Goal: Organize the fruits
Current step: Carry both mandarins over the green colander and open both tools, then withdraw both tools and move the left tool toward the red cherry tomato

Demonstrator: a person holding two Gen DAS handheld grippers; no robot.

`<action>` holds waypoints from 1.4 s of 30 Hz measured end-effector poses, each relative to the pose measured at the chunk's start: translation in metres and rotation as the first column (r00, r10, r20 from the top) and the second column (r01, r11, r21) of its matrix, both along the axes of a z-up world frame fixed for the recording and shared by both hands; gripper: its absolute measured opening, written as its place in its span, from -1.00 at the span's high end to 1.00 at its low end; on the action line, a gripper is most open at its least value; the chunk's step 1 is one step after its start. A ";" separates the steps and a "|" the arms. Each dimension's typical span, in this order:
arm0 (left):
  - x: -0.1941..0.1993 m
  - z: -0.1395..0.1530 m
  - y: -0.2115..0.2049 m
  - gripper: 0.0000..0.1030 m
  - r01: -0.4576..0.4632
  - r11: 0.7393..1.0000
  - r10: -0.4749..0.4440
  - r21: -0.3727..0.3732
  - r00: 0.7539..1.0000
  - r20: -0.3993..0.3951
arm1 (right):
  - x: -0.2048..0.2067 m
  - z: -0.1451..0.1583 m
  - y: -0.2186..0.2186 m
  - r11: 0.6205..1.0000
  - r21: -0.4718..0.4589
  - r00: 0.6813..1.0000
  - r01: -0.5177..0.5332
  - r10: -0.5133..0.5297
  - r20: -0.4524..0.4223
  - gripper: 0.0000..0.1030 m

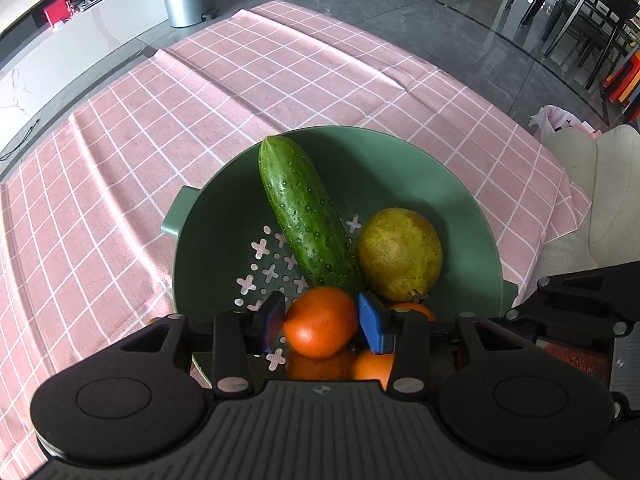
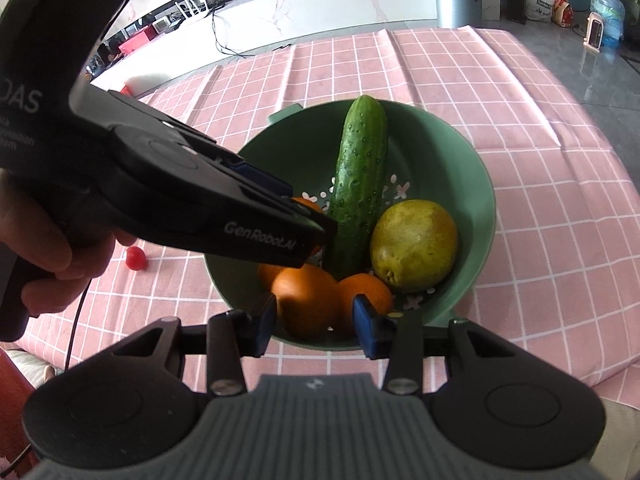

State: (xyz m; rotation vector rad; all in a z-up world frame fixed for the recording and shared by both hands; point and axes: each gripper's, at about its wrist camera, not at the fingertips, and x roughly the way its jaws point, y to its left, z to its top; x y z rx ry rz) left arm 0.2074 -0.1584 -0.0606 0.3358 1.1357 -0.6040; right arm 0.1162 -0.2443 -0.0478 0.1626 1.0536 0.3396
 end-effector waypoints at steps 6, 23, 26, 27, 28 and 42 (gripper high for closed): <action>-0.009 0.014 0.003 -0.16 -0.003 1.000 0.005 -0.024 0.999 0.049 | -0.007 0.010 0.000 0.998 -0.057 0.999 0.020 -0.018 0.034 -0.04; -0.075 0.070 0.064 -0.26 0.011 0.999 -0.004 -0.040 0.984 0.179 | -0.062 0.039 0.009 0.970 0.073 0.964 0.234 -0.241 0.116 -0.35; -0.083 0.062 0.080 -0.26 0.034 0.999 -0.027 -0.040 0.984 0.176 | -0.069 0.034 0.024 0.969 0.076 0.965 0.234 -0.241 0.106 -0.35; -0.084 0.059 0.086 -0.26 0.032 0.999 -0.026 -0.037 0.985 0.170 | -0.072 0.033 0.030 0.971 0.073 0.967 0.227 -0.234 0.103 -0.35; -0.086 0.056 0.093 -0.26 0.025 0.999 -0.020 -0.034 0.987 0.160 | -0.074 0.032 0.036 0.972 0.074 0.968 0.222 -0.229 0.103 -0.35; -0.089 0.006 0.179 -0.25 -0.072 0.995 0.076 -0.074 0.996 0.052 | -0.084 0.011 0.098 0.989 0.000 0.983 0.145 -0.144 0.115 -0.18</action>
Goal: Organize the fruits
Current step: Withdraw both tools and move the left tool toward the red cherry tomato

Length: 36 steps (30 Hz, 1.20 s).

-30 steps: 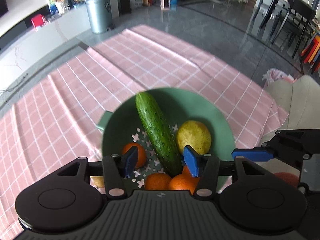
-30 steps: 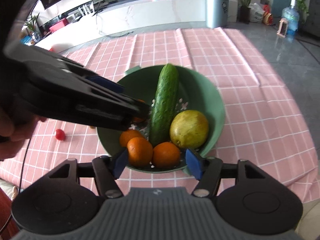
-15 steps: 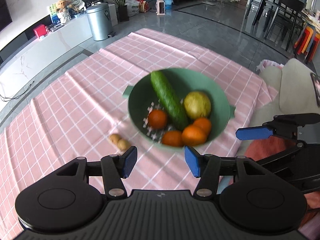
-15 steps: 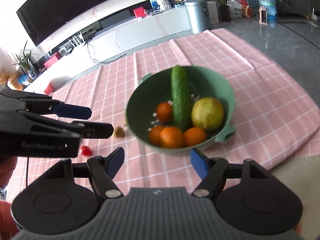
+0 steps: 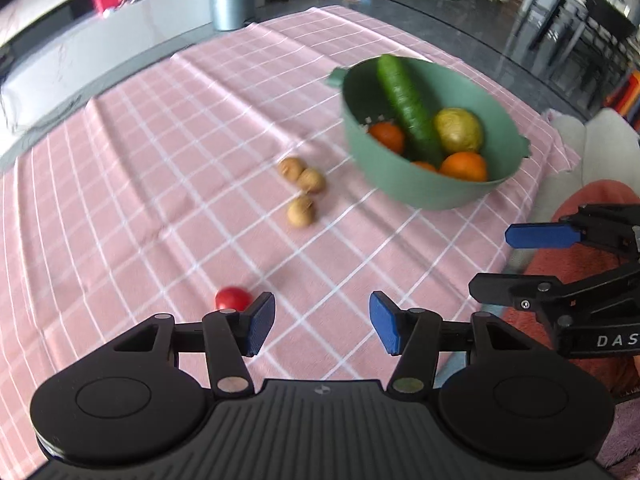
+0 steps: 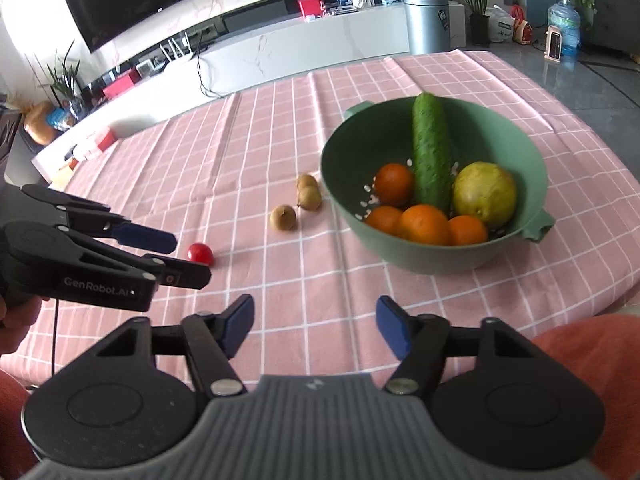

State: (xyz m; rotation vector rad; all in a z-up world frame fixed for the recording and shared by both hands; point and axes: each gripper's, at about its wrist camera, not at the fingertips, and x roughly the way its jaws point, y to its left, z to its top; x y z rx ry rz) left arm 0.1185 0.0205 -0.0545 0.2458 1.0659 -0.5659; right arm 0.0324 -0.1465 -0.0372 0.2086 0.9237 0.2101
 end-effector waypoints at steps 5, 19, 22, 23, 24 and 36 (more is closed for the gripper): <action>-0.002 -0.012 0.020 -0.21 -0.045 0.999 0.045 -0.008 0.999 -0.007 | 0.007 -0.009 0.013 1.000 -0.030 1.000 -0.009 0.009 0.000 0.06; 0.020 -0.038 0.044 -0.08 -0.105 0.994 0.105 -0.031 0.994 -0.001 | 0.028 -0.029 0.034 0.999 -0.041 0.999 -0.033 0.033 -0.005 0.47; 0.029 -0.043 0.040 -0.05 -0.122 0.992 0.122 -0.018 0.993 0.004 | 0.038 -0.033 0.038 0.999 -0.033 0.999 -0.031 0.031 -0.007 0.47; 0.032 -0.045 0.039 0.01 -0.128 0.992 0.128 -0.017 0.992 -0.003 | 0.041 -0.034 0.039 0.999 -0.028 1.000 -0.029 0.029 -0.009 0.47; 0.034 -0.047 0.039 0.04 -0.133 0.991 0.133 -0.019 0.991 -0.009 | 0.045 -0.035 0.041 0.999 -0.024 1.000 -0.027 0.026 -0.010 0.47; 0.045 -0.054 0.035 0.37 -0.136 0.990 0.136 -0.025 0.991 -0.007 | 0.078 -0.043 0.064 0.996 -0.025 0.996 0.081 -0.080 0.032 0.45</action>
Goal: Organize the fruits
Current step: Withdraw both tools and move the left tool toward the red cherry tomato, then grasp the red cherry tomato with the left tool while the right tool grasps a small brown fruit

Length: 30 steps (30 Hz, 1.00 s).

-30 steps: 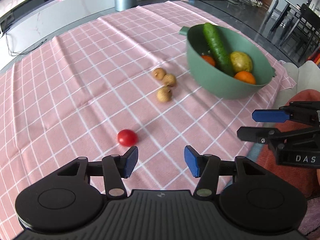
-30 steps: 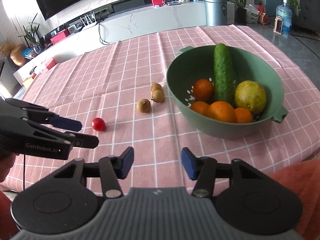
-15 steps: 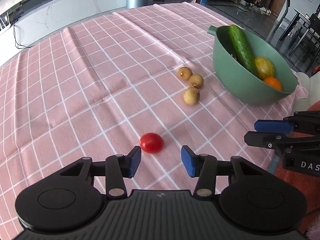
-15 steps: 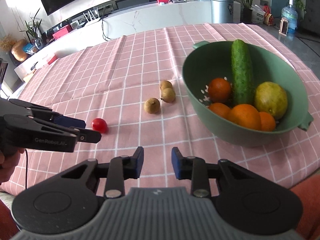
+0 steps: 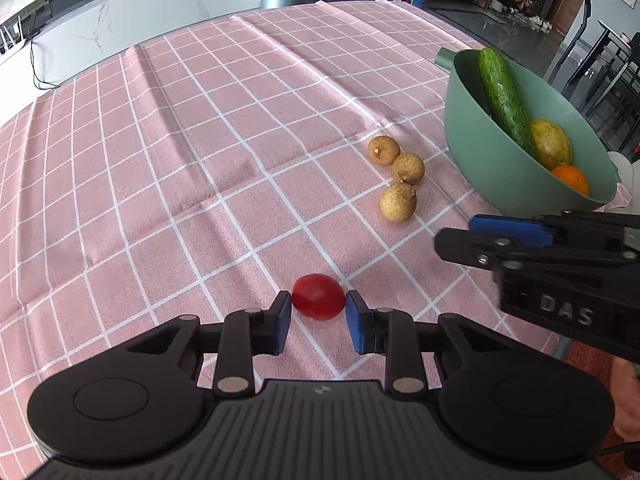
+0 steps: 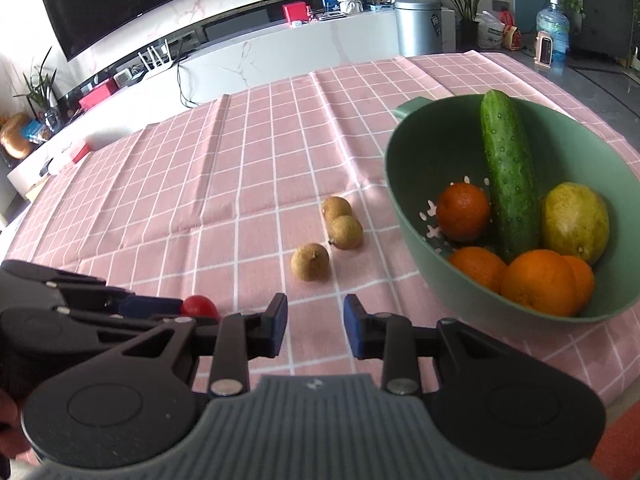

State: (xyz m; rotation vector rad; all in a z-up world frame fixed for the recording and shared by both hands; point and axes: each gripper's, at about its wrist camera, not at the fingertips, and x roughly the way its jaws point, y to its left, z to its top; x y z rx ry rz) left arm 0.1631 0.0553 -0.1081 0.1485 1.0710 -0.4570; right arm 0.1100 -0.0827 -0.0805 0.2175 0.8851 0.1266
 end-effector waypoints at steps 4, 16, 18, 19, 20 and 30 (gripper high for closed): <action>0.006 0.002 0.006 0.37 -0.035 0.999 0.035 -0.037 0.999 0.017 | 0.015 -0.004 0.007 0.999 -0.005 0.999 0.035 -0.035 0.005 0.45; 0.018 -0.003 0.009 0.36 -0.045 0.998 0.046 -0.051 0.999 0.019 | 0.042 -0.016 0.013 0.996 -0.021 0.996 0.082 -0.083 -0.026 0.45; 0.018 -0.005 0.008 0.36 -0.037 0.998 0.038 -0.051 0.999 0.023 | 0.044 -0.017 0.014 0.997 -0.020 0.996 0.079 -0.080 -0.026 0.45; 0.019 -0.006 0.008 0.36 -0.036 0.998 0.037 -0.052 0.999 0.022 | 0.044 -0.017 0.015 0.997 -0.023 0.997 0.075 -0.076 -0.025 0.45; 0.019 -0.007 0.007 0.36 -0.034 0.998 0.035 -0.053 0.999 0.019 | 0.044 -0.018 0.016 0.997 -0.026 0.997 0.070 -0.071 -0.026 0.46; 0.015 -0.006 0.002 0.36 -0.016 0.999 0.018 -0.034 0.999 0.048 | 0.041 -0.012 0.017 0.999 -0.025 0.999 0.028 -0.029 -0.031 0.60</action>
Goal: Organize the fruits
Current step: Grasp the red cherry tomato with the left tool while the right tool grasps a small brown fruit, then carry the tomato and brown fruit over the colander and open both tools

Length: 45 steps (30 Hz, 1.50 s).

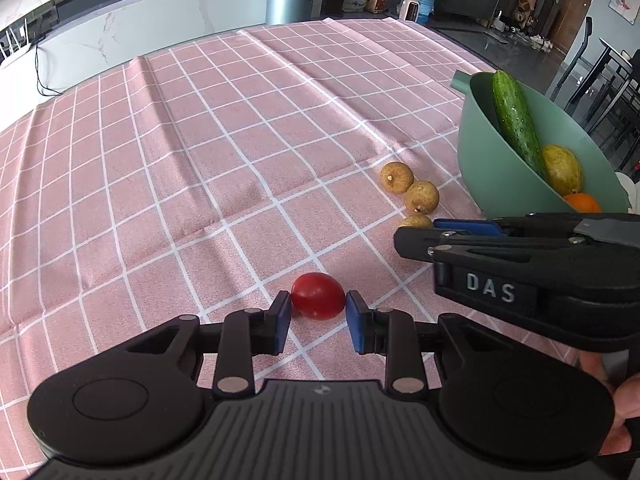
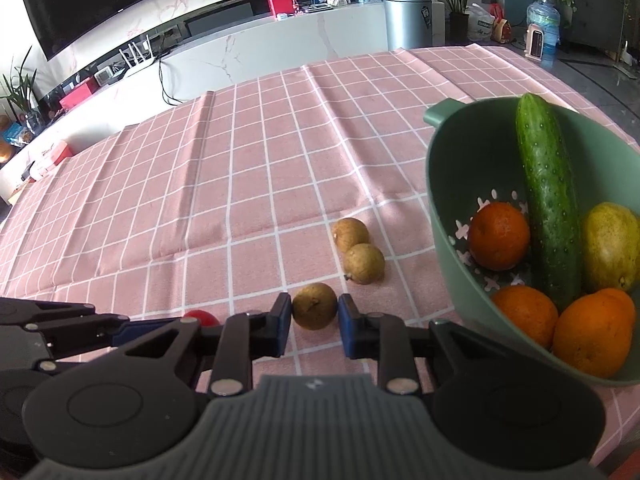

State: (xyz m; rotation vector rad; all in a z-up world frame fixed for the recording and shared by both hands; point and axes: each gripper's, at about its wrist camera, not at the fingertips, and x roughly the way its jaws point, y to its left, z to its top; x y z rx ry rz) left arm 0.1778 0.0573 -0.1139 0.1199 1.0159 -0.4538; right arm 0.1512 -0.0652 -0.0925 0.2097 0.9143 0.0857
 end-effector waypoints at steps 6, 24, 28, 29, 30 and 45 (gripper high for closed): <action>-0.003 0.005 0.000 0.36 -0.011 1.000 0.011 -0.002 1.000 0.010 | -0.019 0.017 -0.010 0.999 0.018 0.999 -0.036 0.036 0.013 0.60; -0.049 0.068 -0.037 0.36 0.005 0.982 0.006 -0.191 0.998 0.058 | -0.104 0.083 -0.093 0.994 0.097 0.986 -0.059 0.043 0.159 0.60; -0.050 0.083 -0.066 0.36 0.057 0.975 -0.040 -0.215 0.996 0.080 | -0.114 0.093 -0.121 0.995 0.097 0.982 -0.024 0.005 0.188 0.60; -0.050 0.085 -0.074 0.36 0.072 0.975 -0.055 -0.211 0.995 0.087 | -0.116 0.094 -0.128 0.995 0.099 0.981 -0.016 -0.004 0.193 0.60; -0.049 0.087 -0.083 0.36 0.087 0.975 -0.069 -0.205 0.993 0.091 | -0.117 0.095 -0.135 0.995 0.100 0.980 -0.009 -0.011 0.197 0.60; -0.013 0.078 -0.179 0.36 0.226 0.974 -0.224 -0.028 0.973 0.057 | -0.089 0.076 -0.198 0.998 0.054 0.992 0.025 -0.031 0.123 0.60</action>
